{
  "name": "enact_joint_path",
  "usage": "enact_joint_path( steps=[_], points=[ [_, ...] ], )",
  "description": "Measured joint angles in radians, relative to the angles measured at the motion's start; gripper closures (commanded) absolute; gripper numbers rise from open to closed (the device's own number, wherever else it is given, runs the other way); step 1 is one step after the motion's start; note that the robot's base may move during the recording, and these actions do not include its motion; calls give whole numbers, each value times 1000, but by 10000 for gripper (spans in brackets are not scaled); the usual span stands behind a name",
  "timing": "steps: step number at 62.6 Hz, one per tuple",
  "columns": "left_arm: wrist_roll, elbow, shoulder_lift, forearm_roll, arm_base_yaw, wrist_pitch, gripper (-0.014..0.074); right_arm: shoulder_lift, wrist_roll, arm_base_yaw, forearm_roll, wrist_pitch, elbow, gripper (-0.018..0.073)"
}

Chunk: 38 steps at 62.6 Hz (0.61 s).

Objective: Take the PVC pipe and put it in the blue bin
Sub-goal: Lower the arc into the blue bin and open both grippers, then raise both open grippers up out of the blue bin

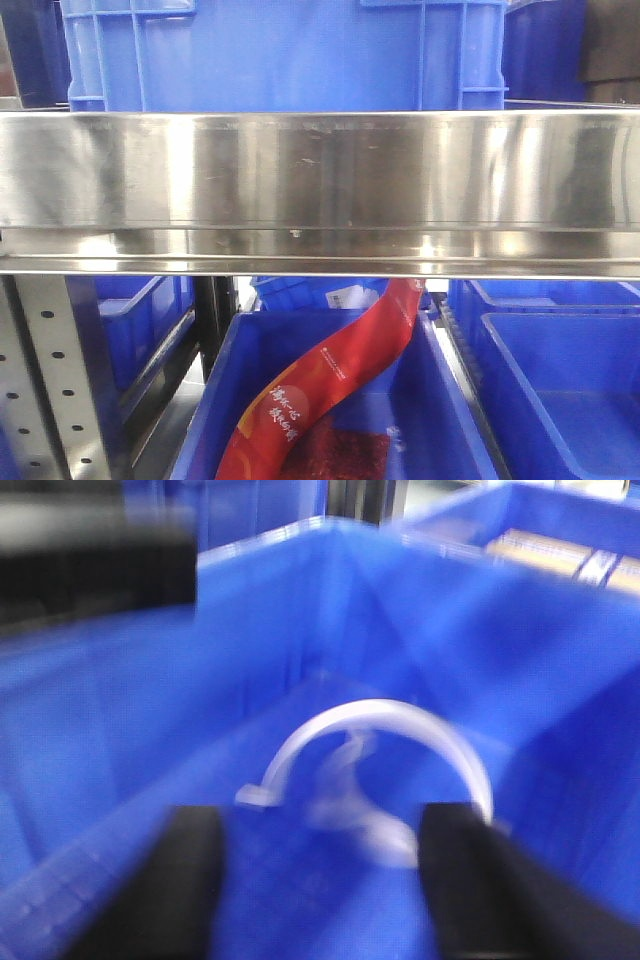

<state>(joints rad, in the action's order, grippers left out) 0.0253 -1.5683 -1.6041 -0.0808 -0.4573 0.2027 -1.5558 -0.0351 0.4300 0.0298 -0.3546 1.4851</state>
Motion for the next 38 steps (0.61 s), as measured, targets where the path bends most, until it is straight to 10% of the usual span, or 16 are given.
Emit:
enact_joint_path(
  steps=[8, 13, 38],
  points=[
    [0, -2, 14, 0, 0, 24, 547, 12, 0, 0, 0, 0, 2, 727],
    [0, -2, 16, 0, 0, 26, 708, 10, 0, 0, 2, 0, 2, 727],
    [0, -2, 170, -23, -1, 203, 707, 140, 0, 2, 130, -32, 2, 727]
  ],
)
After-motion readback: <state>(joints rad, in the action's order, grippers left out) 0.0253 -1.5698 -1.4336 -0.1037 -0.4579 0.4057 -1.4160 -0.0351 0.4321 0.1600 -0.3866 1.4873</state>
